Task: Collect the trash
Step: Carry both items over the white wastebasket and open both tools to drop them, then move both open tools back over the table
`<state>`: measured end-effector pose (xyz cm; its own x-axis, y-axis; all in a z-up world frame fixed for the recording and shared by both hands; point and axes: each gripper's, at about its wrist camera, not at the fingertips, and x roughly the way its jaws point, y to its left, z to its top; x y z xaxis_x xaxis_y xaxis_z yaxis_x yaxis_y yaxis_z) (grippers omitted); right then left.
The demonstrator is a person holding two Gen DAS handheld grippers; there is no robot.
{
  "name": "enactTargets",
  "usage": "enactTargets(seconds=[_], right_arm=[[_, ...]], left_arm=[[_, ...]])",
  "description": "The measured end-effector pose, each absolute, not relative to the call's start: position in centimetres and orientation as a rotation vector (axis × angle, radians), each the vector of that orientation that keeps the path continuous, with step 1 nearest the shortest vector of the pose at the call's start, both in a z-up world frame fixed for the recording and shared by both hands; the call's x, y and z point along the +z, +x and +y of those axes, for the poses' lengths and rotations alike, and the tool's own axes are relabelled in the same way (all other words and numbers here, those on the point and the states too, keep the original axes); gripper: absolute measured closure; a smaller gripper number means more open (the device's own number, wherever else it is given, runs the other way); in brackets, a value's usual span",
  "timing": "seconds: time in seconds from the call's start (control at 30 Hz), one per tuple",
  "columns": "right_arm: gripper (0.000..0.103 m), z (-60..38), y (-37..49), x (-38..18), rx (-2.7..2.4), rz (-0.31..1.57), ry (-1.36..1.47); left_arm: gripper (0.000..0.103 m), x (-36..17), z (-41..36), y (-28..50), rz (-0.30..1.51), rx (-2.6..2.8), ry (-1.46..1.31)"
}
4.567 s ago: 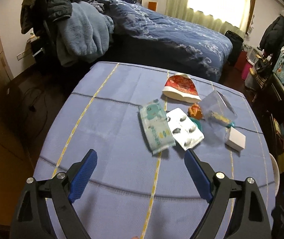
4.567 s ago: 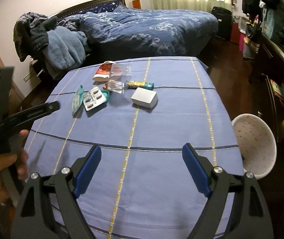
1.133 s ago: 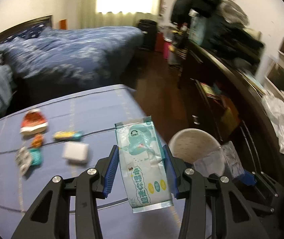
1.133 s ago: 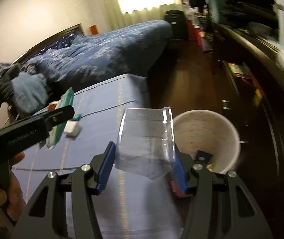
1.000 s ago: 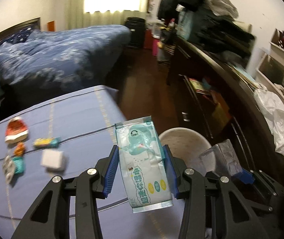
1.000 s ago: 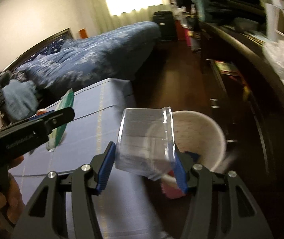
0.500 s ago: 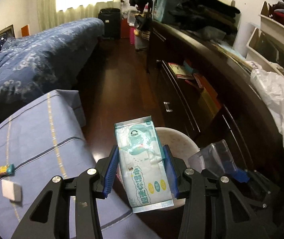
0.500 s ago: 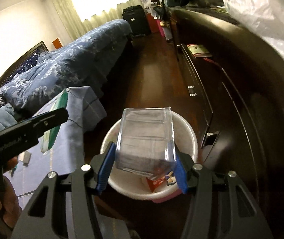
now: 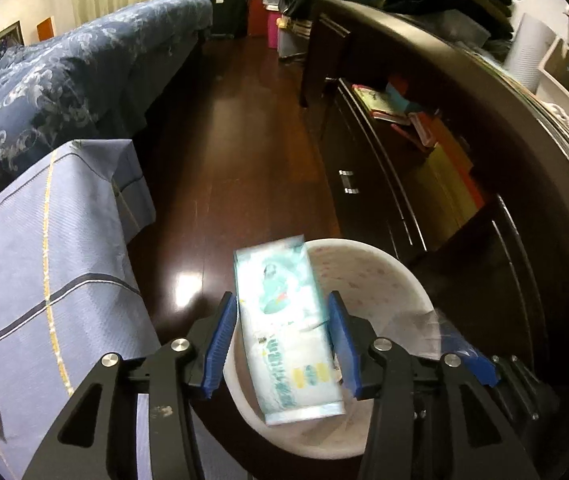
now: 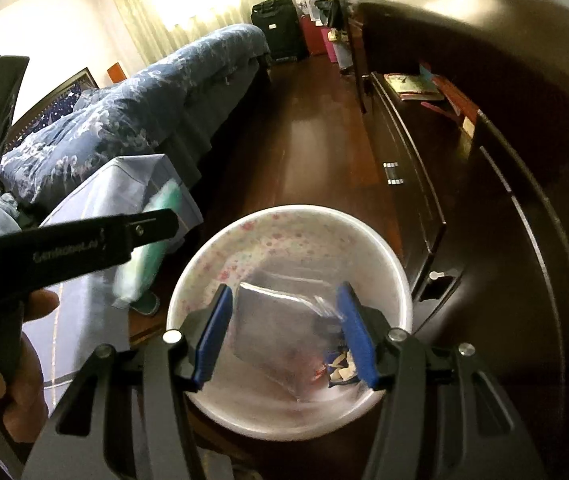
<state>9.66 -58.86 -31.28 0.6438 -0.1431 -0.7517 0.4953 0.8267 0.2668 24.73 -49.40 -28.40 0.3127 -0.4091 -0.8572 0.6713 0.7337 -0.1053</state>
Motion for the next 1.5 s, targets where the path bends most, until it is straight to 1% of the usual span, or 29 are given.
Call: enactTargets(seconds=[0.07,0.1,0.17,0.2,0.3,0.33,0.5,0.6,0.73,0.8,0.93,1.1,1.2,1.43,1.47,1.5], right_arm=[[0.047,-59.1,9.9,-31.7,-0.376,0.797,0.485],[0.047,-59.2,10.0,-32.0,-0.374,0.799,0.485],[0.042,-59.3,10.1,-32.3,-0.379,0.803,0.487],[0.041,-59.4,10.0,-32.5,-0.382,0.804,0.491],[0.039,-59.6,9.6,-32.7,-0.391,0.804,0.501],[0.039,-59.6,9.5,-32.6,-0.393,0.801,0.501],[0.035,-59.1,8.5,-31.3,-0.419,0.794,0.491],[0.034,-58.3,8.1,-30.1,-0.422,0.782,0.479],[0.031,-56.2,7.7,-27.7,-0.392,0.757,0.472],[0.027,-54.8,7.6,-26.5,-0.364,0.743,0.466],[0.026,-51.2,7.9,-24.3,-0.284,0.729,0.433],[0.026,-47.1,8.8,-22.8,-0.195,0.735,0.393],[0.026,-45.0,9.5,-22.2,-0.156,0.745,0.372],[0.026,-41.4,11.0,-21.2,-0.094,0.762,0.323],[0.026,-41.1,11.0,-21.2,-0.090,0.762,0.318],[0.026,-40.8,11.1,-21.0,-0.085,0.763,0.313]], left_arm=[[0.052,-28.6,-49.8,25.2,1.037,-0.728,0.285],[0.047,-28.7,-49.7,25.3,1.038,-0.726,0.284],[0.043,-28.7,-49.8,25.5,1.042,-0.731,0.282],[0.039,-28.7,-49.8,25.6,1.042,-0.734,0.281],[0.029,-28.3,-49.5,25.6,1.029,-0.745,0.267],[0.028,-28.2,-49.3,25.7,1.027,-0.743,0.264],[0.028,-26.8,-47.1,25.6,1.013,-0.739,0.219],[0.024,-25.6,-45.0,25.2,0.970,-0.709,0.217],[0.020,-23.8,-40.5,24.5,0.905,-0.623,0.219],[0.018,-23.2,-38.1,24.2,0.884,-0.579,0.212],[0.014,-22.4,-32.7,24.0,0.852,-0.472,0.213],[0.013,-23.1,-27.2,25.3,0.870,-0.343,0.201],[0.013,-24.3,-25.3,26.8,0.902,-0.308,0.192],[0.014,-27.0,-23.8,29.5,0.936,-0.294,0.198],[0.016,-27.3,-23.8,29.8,0.935,-0.294,0.199],[0.028,-27.5,-23.8,30.1,0.935,-0.299,0.200]])
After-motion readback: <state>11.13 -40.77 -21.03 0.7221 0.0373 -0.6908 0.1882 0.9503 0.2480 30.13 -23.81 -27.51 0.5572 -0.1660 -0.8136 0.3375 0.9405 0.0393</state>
